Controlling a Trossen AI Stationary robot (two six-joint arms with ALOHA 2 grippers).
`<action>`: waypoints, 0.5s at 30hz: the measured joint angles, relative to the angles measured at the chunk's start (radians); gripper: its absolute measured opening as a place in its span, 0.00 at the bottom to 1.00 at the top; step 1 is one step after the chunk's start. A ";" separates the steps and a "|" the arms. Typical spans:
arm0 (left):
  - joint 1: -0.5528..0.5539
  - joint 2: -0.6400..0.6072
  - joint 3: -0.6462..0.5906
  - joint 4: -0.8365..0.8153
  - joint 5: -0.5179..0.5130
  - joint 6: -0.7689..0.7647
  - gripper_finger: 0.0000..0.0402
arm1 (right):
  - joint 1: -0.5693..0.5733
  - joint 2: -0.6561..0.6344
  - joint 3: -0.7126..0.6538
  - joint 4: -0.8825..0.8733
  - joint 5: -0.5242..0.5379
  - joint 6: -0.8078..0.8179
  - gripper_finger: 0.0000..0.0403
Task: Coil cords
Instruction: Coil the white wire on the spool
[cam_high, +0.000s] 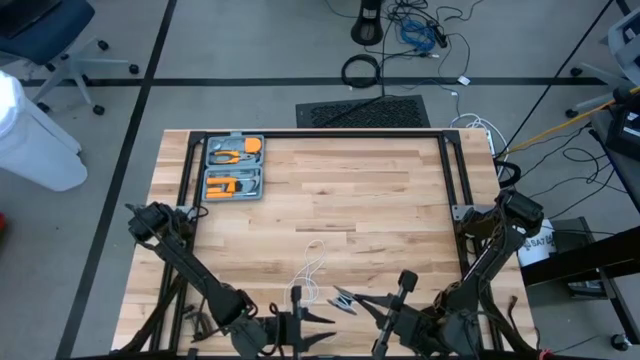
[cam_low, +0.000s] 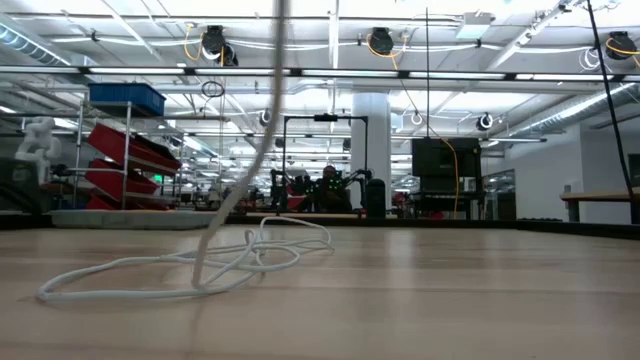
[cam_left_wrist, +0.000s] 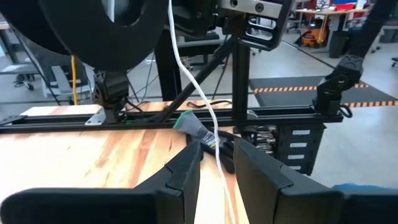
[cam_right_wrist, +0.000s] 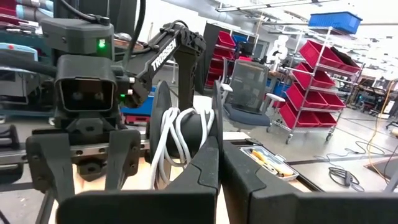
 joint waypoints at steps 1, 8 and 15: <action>0.000 0.000 0.000 0.002 0.005 0.001 0.26 | 0.001 0.000 0.000 0.000 0.000 -0.001 0.00; 0.001 0.000 0.000 0.007 0.058 -0.074 0.27 | 0.000 0.000 0.000 0.000 0.001 -0.002 0.00; 0.008 0.005 0.000 0.005 0.126 -0.101 0.39 | 0.000 0.000 0.000 0.007 0.002 -0.015 0.00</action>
